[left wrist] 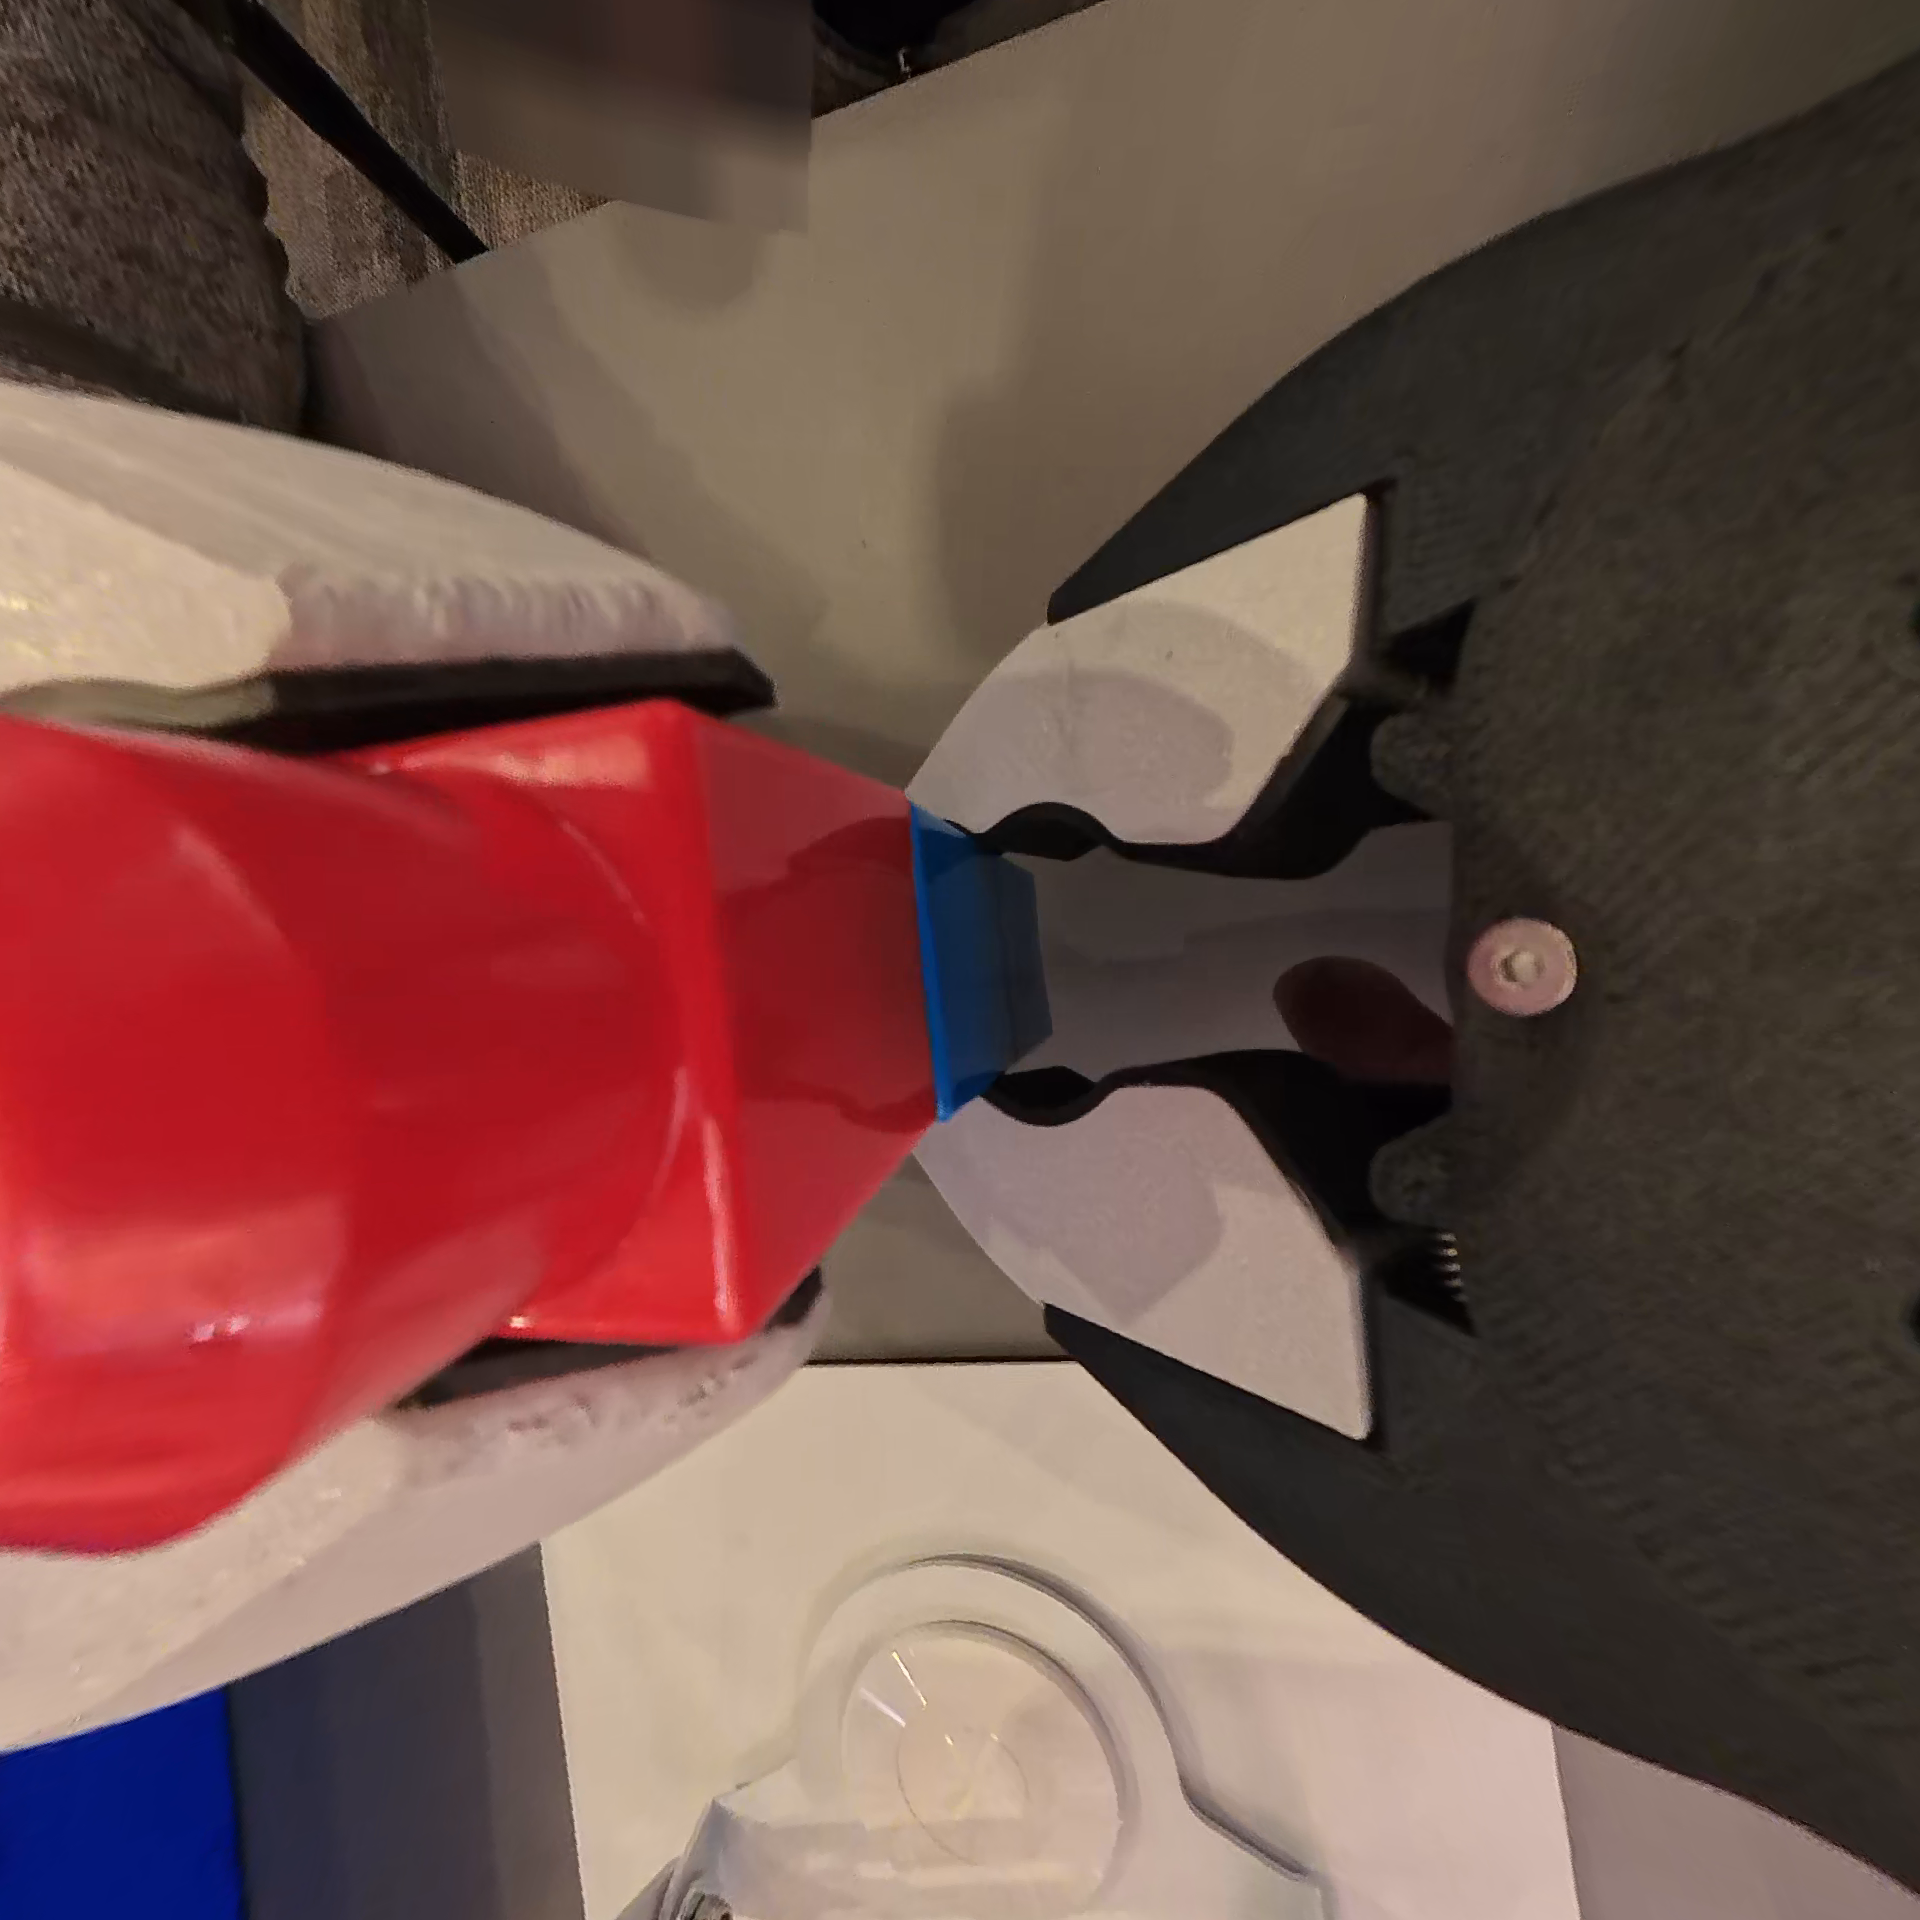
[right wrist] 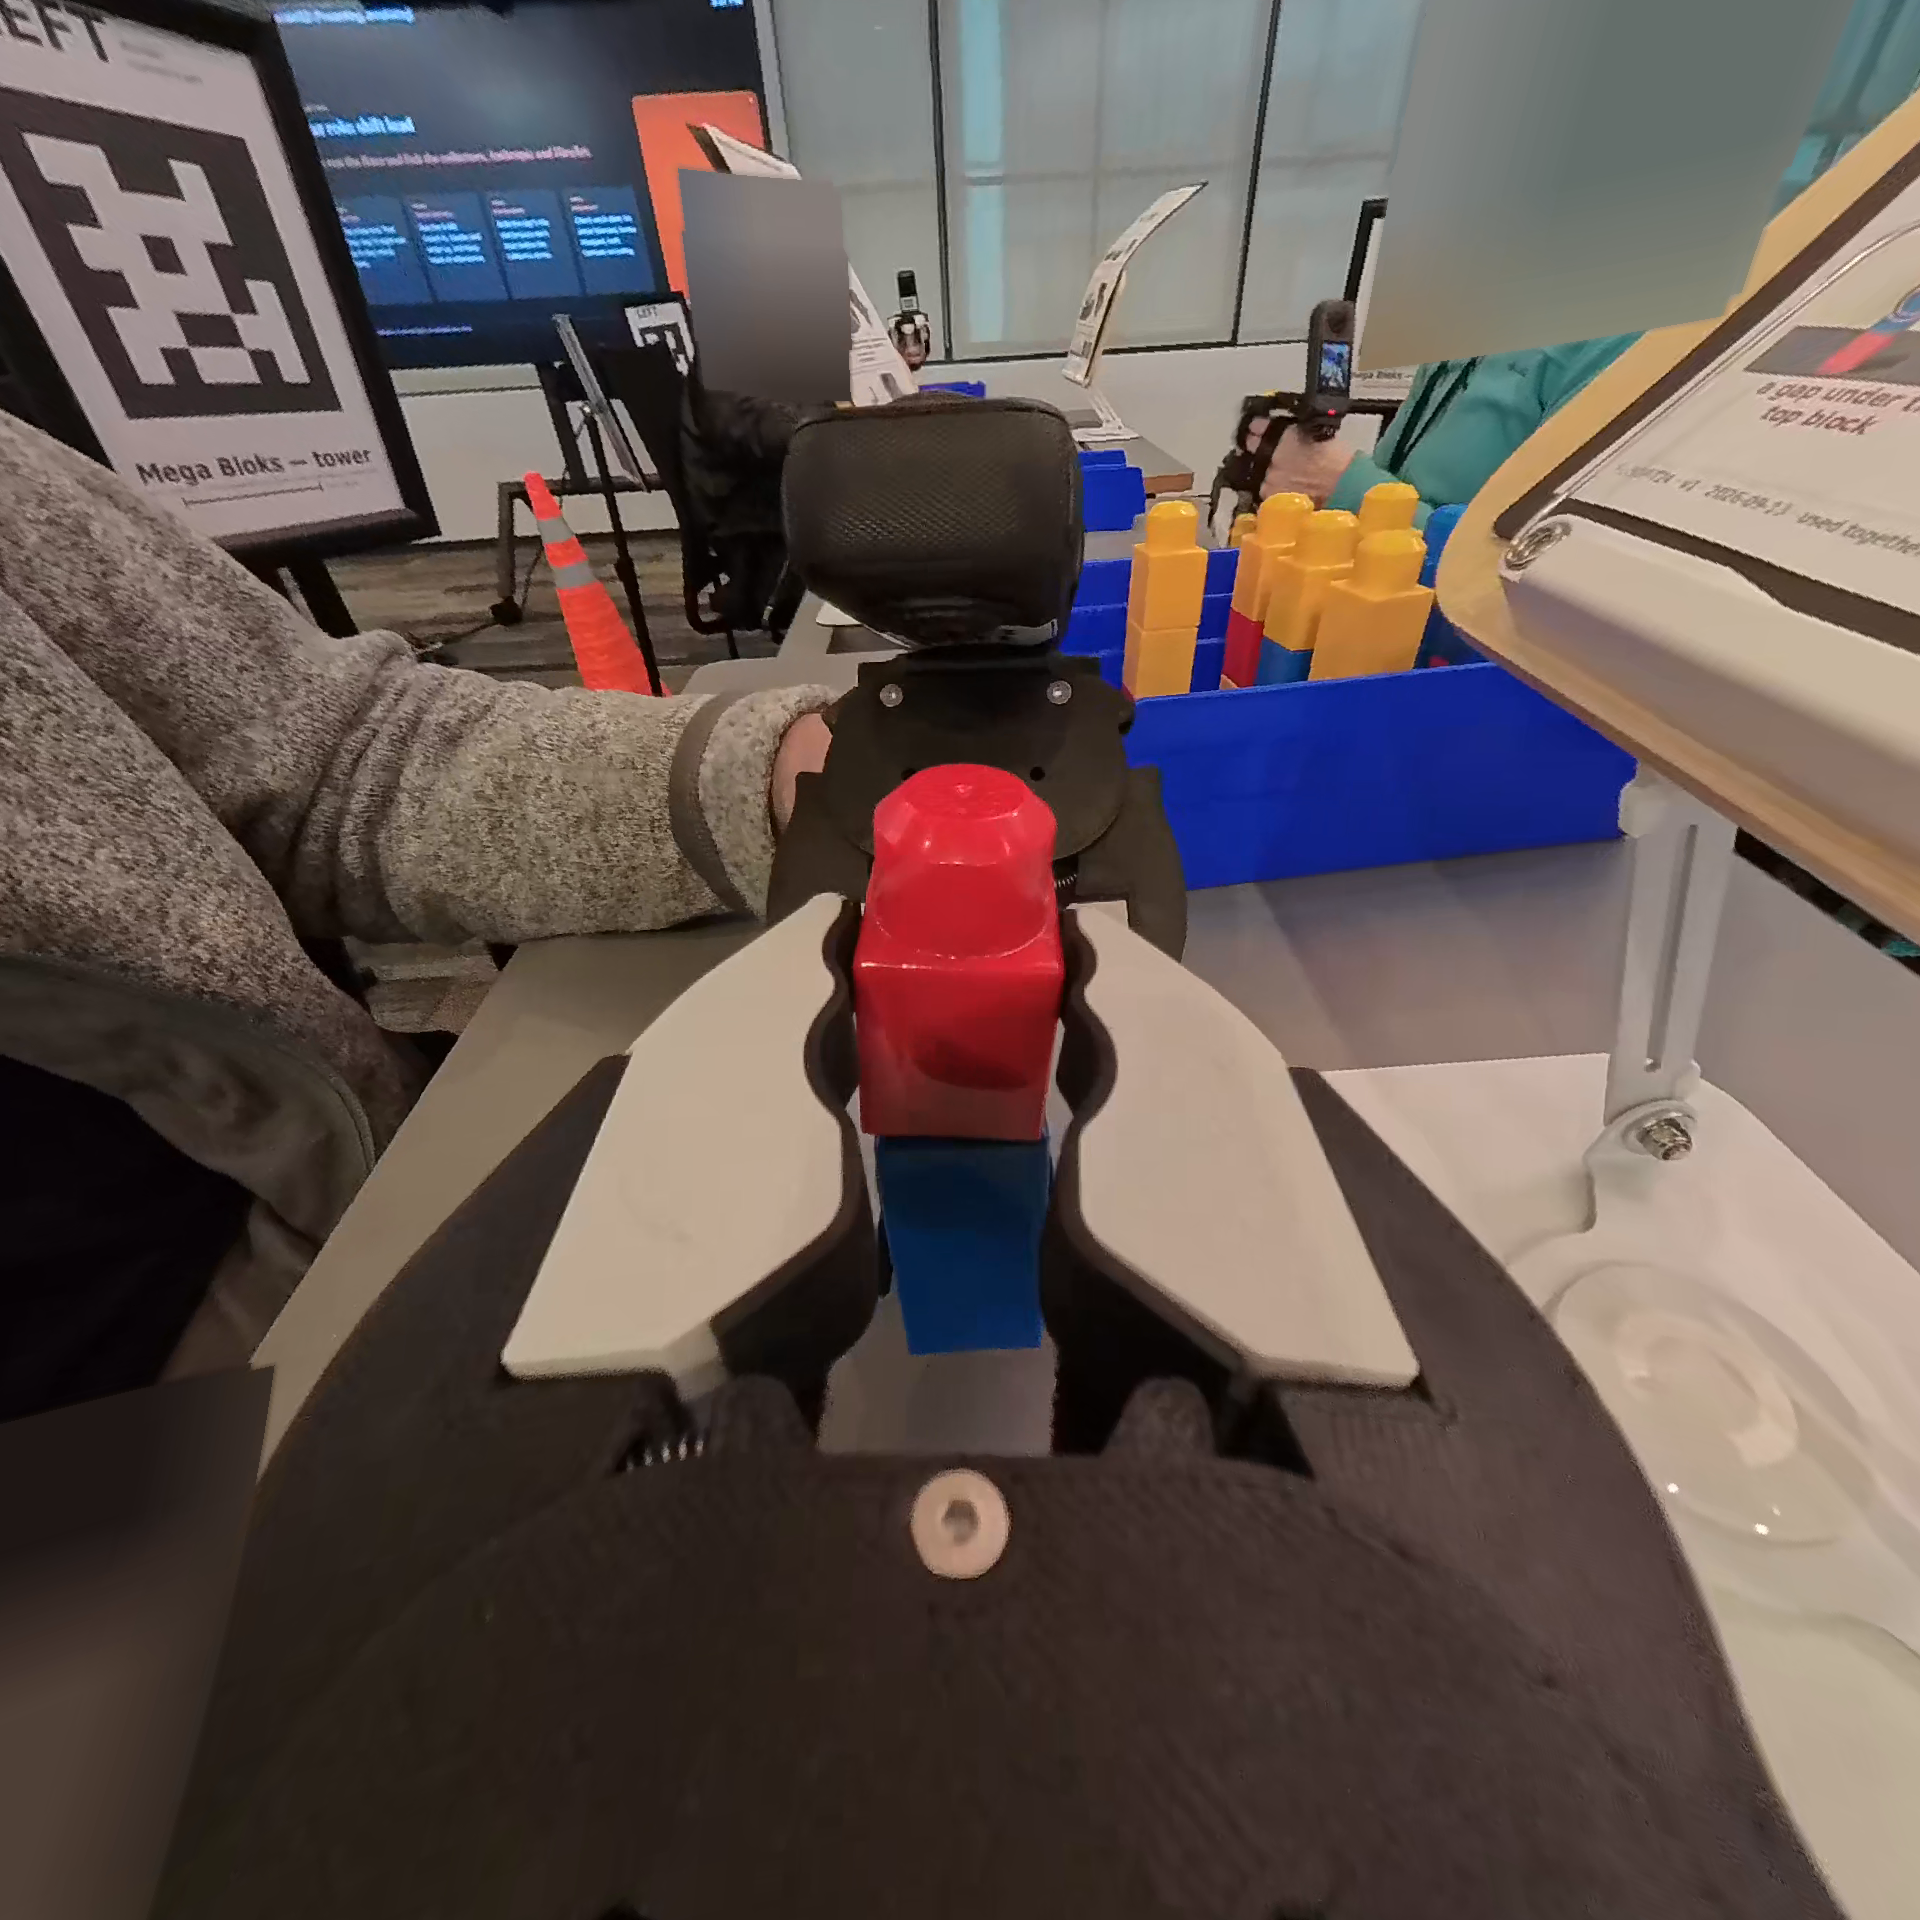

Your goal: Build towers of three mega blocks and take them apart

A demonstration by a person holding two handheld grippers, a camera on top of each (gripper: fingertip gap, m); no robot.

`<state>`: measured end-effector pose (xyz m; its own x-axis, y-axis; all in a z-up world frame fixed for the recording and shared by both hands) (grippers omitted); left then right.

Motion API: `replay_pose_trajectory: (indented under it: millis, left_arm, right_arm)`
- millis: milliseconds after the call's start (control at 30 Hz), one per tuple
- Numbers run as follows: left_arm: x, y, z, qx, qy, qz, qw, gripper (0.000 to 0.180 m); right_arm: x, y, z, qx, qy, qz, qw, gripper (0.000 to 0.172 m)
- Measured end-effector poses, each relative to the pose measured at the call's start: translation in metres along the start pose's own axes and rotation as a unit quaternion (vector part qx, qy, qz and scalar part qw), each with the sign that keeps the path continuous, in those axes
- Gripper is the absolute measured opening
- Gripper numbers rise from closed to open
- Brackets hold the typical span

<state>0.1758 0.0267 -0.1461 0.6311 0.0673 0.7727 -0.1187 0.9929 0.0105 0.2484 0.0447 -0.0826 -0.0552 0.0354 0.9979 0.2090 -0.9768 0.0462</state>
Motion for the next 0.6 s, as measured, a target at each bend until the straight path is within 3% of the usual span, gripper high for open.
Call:
replay_pose_trajectory:
  millis: [233, 300, 600]
  left_arm:
    - [0.001, -0.005, 0.0, -0.023, -0.005, 0.0, 1.0, 0.037]
    - [-0.008, -0.006, -0.006, -0.023, 0.032, -0.003, 0.999, 0.037]
    - [-0.005, -0.004, -0.004, -0.013, 0.0, 0.002, 1.0, 0.037]
  right_arm:
    - [0.005, 0.006, 0.001, 0.015, -0.029, 0.022, 0.999, 0.037]
    - [0.015, 0.009, 0.007, 0.017, -0.061, 0.042, 0.997, 0.036]
    - [0.031, 0.009, 0.025, -0.009, -0.075, 0.058, 0.995, 0.036]
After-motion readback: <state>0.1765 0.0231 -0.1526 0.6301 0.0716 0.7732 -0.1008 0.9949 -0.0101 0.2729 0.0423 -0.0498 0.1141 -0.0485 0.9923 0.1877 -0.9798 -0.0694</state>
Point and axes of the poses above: each gripper's, where its closed fingertips meet, z back along the fingers, x out of its top, y = z × x across the jaws, the point moved 6 cm from there along z, back along the fingers, and after that the axes turned 3 degrees about -y, right-handed, at the moved point
